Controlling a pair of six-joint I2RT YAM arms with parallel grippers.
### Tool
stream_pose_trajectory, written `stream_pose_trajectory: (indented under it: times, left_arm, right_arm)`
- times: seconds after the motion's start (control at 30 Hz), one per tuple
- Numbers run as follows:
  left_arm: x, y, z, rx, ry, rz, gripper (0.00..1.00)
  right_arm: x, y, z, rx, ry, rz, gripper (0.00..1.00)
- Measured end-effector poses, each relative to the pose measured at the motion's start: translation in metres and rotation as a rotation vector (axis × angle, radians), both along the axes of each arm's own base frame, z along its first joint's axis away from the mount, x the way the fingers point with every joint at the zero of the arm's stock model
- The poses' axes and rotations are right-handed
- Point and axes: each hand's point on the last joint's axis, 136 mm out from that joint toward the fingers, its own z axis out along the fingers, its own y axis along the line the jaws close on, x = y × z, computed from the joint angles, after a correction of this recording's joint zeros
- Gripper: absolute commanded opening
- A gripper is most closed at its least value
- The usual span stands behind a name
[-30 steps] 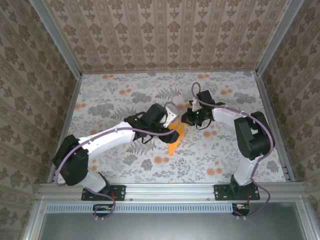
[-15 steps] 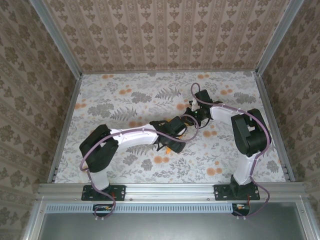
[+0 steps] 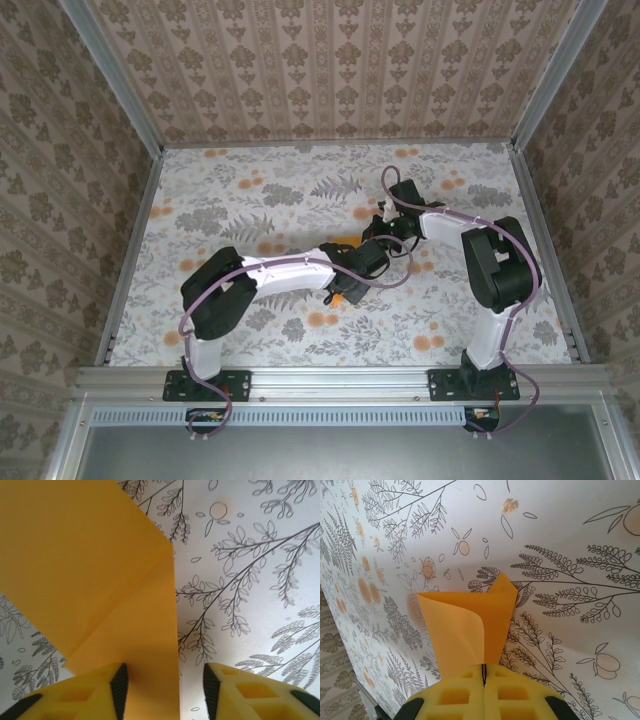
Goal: Fold a paper plane with a square sheet of paper (fold left side to right side)
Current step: Fold the wing for the fifth time at the center of the table.
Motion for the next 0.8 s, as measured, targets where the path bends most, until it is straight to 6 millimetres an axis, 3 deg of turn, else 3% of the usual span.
stream_pose_trajectory:
  times: [0.43,0.7,0.8]
  left_arm:
    - [0.001,0.003,-0.001,0.011,-0.003,0.006,0.09]
    - [0.006,0.006,-0.005,-0.030,0.038,0.027,0.05]
    - [0.009,0.010,-0.005,-0.065,0.072,0.043,0.04]
  right_arm:
    - [0.001,0.000,0.000,-0.004,-0.001,0.002,0.02]
    - [0.006,-0.003,0.007,-0.033,-0.050,0.027,0.44]
    - [0.012,-0.011,0.023,-0.067,-0.113,0.010,0.57]
